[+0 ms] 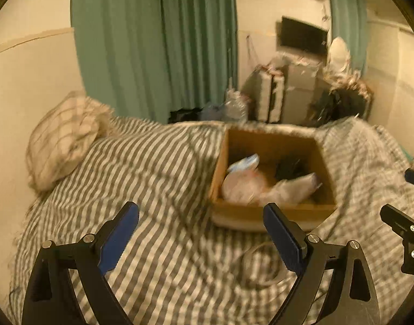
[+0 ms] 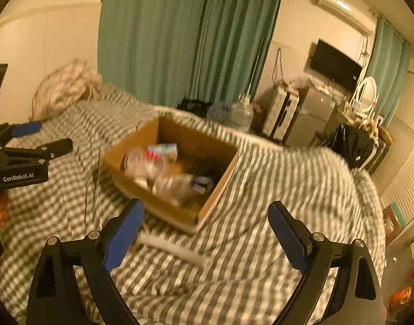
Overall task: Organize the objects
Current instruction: 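Grasp the white plastic ring with the left tool while the right tool grasps the white foam tube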
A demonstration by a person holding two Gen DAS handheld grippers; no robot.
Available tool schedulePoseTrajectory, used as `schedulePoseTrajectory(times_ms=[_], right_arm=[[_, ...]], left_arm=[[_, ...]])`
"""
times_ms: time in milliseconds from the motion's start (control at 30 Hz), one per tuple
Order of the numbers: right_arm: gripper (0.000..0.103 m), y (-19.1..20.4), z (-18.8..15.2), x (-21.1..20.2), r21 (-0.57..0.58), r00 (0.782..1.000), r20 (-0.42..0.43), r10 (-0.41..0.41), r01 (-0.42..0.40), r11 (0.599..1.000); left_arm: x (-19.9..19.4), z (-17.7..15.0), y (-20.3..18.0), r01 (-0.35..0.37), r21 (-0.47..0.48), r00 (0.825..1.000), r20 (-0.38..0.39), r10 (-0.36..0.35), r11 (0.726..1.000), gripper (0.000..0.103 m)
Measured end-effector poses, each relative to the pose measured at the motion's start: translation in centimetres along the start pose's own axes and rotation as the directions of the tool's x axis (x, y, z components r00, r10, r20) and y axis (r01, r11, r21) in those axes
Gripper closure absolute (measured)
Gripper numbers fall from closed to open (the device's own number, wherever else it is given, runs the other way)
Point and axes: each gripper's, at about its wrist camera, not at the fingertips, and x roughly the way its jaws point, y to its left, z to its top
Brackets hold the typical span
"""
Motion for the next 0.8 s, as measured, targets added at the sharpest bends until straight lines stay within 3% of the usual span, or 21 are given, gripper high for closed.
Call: schedulePoseTrajectory(times_ms=[200,367,633,800], right_arm=[[0.010,1.9,-4.0,4.3,-0.012,0.997,-0.076,-0.009,0.008,1.000],[0.010,2.9,-7.0,8.2,-0.027,0.982,-0.190,-0.010,0.004,1.000],[0.011,3.7,-7.8,10.2,-0.072,0.966,-0.256,-0.033,0.015,0.997],[0.011,4.0,-8.3,11.7,-0.071,0.950,-0.310,-0.023,0.001,0.997]], left_arm=[[3.4,-4.9,-1.1,0.008,-0.006,0.999,-0.048,-0.008,1.000,0.008],[6.9,-8.6,-2.8,0.054,0.034,0.987,-0.151,-0.048,0.998,0.008],[9.7,-9.7,-4.1,0.123,0.019,0.969,-0.218,-0.116,0.992,0.009],[12.2,-10.1,-5.5,0.172,0.020,0.948,-0.275,-0.160,0.985,0.037]])
